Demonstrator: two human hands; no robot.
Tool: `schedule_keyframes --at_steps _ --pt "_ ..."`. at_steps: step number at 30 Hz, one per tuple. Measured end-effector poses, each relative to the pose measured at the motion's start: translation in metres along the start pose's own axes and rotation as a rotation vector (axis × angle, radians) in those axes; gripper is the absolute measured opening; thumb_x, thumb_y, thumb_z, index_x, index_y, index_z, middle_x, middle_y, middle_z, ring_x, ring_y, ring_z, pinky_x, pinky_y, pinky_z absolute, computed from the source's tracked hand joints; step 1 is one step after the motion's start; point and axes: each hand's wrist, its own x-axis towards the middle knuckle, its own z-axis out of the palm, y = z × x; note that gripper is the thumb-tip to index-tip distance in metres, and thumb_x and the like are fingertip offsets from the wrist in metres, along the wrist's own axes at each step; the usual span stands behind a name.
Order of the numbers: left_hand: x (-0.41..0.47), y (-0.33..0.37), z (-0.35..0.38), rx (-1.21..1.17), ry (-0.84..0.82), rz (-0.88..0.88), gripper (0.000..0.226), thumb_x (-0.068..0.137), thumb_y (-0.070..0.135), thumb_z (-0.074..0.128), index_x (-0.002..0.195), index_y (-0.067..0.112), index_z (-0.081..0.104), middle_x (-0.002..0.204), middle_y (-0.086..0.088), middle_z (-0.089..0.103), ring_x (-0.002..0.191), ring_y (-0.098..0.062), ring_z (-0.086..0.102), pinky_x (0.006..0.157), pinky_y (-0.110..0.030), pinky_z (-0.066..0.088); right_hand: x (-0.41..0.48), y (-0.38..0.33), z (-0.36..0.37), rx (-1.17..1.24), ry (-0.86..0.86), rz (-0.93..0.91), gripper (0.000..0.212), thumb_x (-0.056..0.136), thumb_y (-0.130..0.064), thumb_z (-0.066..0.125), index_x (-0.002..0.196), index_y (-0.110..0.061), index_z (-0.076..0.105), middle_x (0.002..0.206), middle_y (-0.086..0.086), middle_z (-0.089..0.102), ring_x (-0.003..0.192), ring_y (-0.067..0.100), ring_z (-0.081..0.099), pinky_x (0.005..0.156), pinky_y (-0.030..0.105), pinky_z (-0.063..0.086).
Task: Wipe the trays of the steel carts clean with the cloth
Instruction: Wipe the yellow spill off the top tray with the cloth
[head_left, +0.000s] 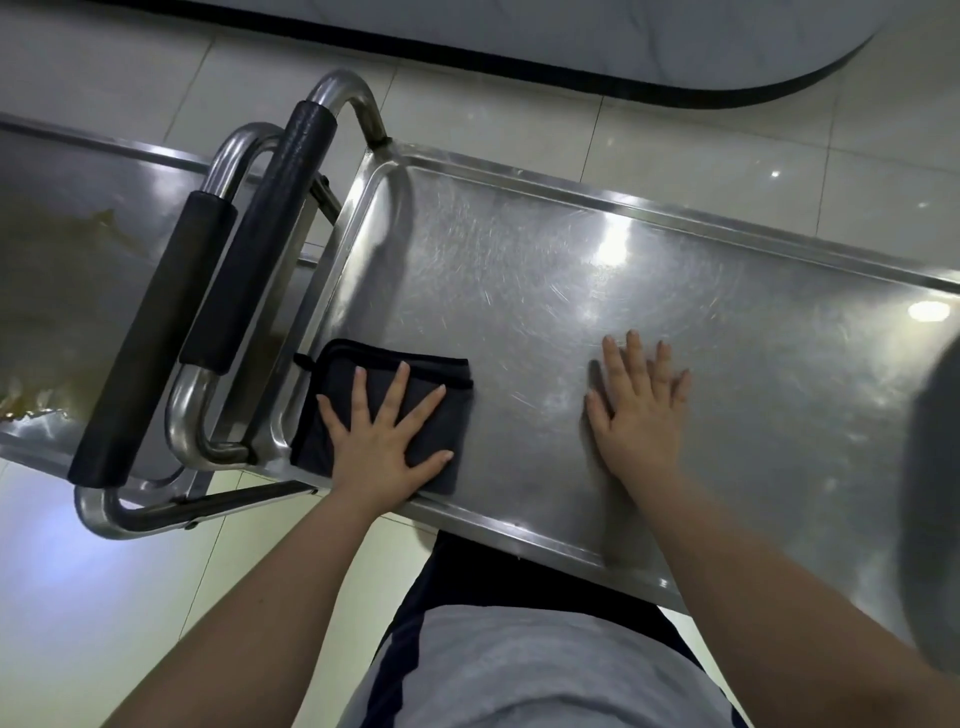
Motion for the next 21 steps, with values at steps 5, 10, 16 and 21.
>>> schedule_keyframes --at_steps 5,10,16,21 --pt "-0.001 0.000 -0.001 -0.010 -0.001 0.010 0.077 0.081 0.084 0.024 0.150 0.054 0.005 0.164 0.007 -0.006 0.147 -0.041 -0.011 0.105 -0.077 -0.003 0.002 -0.023 0.006 -0.119 -0.128 -0.167 0.063 0.099 -0.055 0.022 0.154 -0.037 -0.004 0.163 -0.005 -0.008 0.148 0.026 -0.017 0.118 0.055 -0.010" --pt "0.001 -0.020 -0.001 0.012 -0.019 0.019 0.078 0.080 0.083 0.026 0.150 0.054 0.005 0.164 0.008 -0.007 0.148 -0.041 -0.010 0.105 -0.078 -0.002 0.003 -0.023 0.005 -0.173 -0.146 -0.159 0.065 0.094 -0.059 0.004 0.154 -0.038 -0.005 0.162 -0.007 -0.012 0.149 0.026 -0.015 0.118 0.054 -0.010" --pt "0.009 -0.061 -0.003 0.018 -0.022 -0.018 0.079 0.079 0.083 0.027 0.149 0.056 0.003 0.164 0.009 -0.009 0.147 -0.039 -0.014 0.104 -0.078 -0.004 0.003 -0.028 0.003 -0.154 -0.128 -0.152 0.065 0.094 -0.058 0.010 0.154 -0.036 0.000 0.163 -0.004 -0.003 0.151 0.029 -0.006 0.118 0.056 -0.006" --pt "0.026 -0.028 -0.005 -0.032 0.006 -0.030 0.079 0.080 0.083 0.025 0.150 0.054 0.003 0.164 0.005 -0.009 0.146 -0.045 -0.013 0.105 -0.076 -0.008 0.008 -0.024 0.005 -0.142 -0.106 -0.149 0.066 0.095 -0.056 0.017 0.156 -0.032 0.010 0.164 -0.001 0.005 0.151 0.030 -0.001 0.118 0.058 -0.003"
